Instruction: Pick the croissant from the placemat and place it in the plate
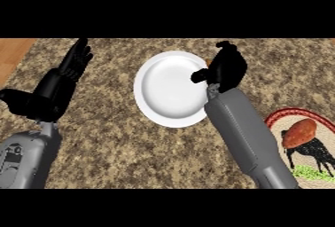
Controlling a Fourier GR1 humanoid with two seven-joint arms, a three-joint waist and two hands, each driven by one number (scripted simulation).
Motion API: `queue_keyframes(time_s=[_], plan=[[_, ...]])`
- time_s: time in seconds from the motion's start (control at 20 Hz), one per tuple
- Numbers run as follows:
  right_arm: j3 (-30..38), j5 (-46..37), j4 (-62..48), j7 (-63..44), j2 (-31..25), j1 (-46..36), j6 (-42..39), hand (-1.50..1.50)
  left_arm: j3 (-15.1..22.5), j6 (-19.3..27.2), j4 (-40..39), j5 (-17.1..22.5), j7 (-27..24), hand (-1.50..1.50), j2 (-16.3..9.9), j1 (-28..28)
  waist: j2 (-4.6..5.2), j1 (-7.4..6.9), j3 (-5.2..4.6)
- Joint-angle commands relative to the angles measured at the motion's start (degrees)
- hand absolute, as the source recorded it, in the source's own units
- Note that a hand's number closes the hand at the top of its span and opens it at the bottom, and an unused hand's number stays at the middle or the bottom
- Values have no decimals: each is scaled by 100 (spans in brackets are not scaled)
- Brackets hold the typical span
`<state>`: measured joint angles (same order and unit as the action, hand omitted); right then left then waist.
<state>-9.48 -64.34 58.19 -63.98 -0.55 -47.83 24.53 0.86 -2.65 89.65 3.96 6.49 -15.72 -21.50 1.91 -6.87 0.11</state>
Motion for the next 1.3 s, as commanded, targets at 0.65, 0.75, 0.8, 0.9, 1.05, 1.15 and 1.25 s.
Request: queue_keyframes(time_s=[0.65,0.75,0.8,0.9,1.05,1.15,1.25], plan=[[74,-6,-787,-690,53,-479,4152,-150,-323,-173,-80,124,-130,0,-248,266,-160,271,-16],[-179,-116,-536,-949,54,-297,4322,-150,-189,-4,-53,37,-65,0,-36,377,-221,387,-19],[-237,-110,-439,-977,54,-117,4434,-150,-245,-9,-34,-14,-20,0,-154,281,-232,443,-17],[-421,-206,-208,-1075,54,11,4522,-150,-440,-48,-205,52,-161,0,-249,351,-248,520,-23],[-622,-467,376,-1141,54,586,4441,-150,-356,100,-27,-44,-120,0,-113,535,-288,689,-21],[-871,-536,818,-1173,54,1040,4505,-150,-464,46,90,68,125,0,-233,392,-309,725,-18],[-1329,-823,1103,-1286,54,1646,4555,-150,-422,21,-22,0,-15,0,-210,473,-296,739,-21]])
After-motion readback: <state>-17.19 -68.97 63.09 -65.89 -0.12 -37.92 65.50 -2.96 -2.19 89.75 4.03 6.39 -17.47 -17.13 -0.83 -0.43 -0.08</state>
